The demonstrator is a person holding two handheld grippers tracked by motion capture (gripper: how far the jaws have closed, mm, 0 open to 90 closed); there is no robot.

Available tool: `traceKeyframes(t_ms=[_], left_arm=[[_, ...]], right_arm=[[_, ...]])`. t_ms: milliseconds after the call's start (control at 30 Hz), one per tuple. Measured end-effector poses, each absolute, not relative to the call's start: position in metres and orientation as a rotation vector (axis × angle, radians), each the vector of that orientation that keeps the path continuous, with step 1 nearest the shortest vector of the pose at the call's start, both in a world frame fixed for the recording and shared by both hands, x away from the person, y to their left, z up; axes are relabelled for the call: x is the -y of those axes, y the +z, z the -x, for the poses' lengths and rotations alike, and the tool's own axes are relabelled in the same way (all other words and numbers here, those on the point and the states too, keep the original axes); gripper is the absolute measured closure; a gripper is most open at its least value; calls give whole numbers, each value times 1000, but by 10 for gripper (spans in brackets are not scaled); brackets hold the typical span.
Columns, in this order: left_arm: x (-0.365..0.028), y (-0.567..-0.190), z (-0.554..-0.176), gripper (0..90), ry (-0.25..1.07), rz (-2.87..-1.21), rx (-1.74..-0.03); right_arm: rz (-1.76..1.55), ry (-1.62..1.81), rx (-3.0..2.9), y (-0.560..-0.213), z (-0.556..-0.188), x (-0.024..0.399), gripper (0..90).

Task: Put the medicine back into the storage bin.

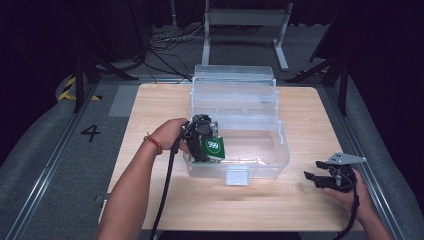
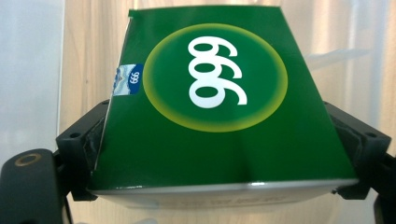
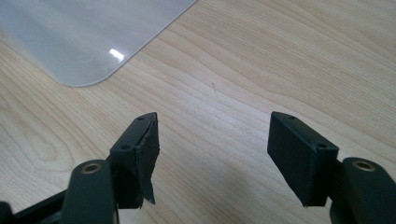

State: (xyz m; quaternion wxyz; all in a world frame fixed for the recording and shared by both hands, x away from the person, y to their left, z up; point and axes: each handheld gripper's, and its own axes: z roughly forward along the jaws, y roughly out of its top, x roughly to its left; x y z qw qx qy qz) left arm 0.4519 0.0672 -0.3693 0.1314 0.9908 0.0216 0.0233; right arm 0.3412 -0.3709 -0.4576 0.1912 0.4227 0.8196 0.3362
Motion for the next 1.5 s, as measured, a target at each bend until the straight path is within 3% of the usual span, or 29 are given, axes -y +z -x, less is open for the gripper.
traceKeyframes(t_ms=[567, 600, 1000, 1500], left_arm=[[-84, -348, -443, 135, 115, -2746, -174], [-86, -347, -441, 168, 109, -2737, -177], [-99, -337, -407, 157, 180, -2632, -243], [-102, -360, -367, 250, 163, -2589, -176]], right_arm=[[-1176, 963, -2311, -457, -341, 369, 348], [-1176, 970, -2312, -457, -341, 369, 348], [-1182, 983, -2310, -456, -341, 370, 348], [-1159, 998, -2306, -449, -345, 366, 350]])
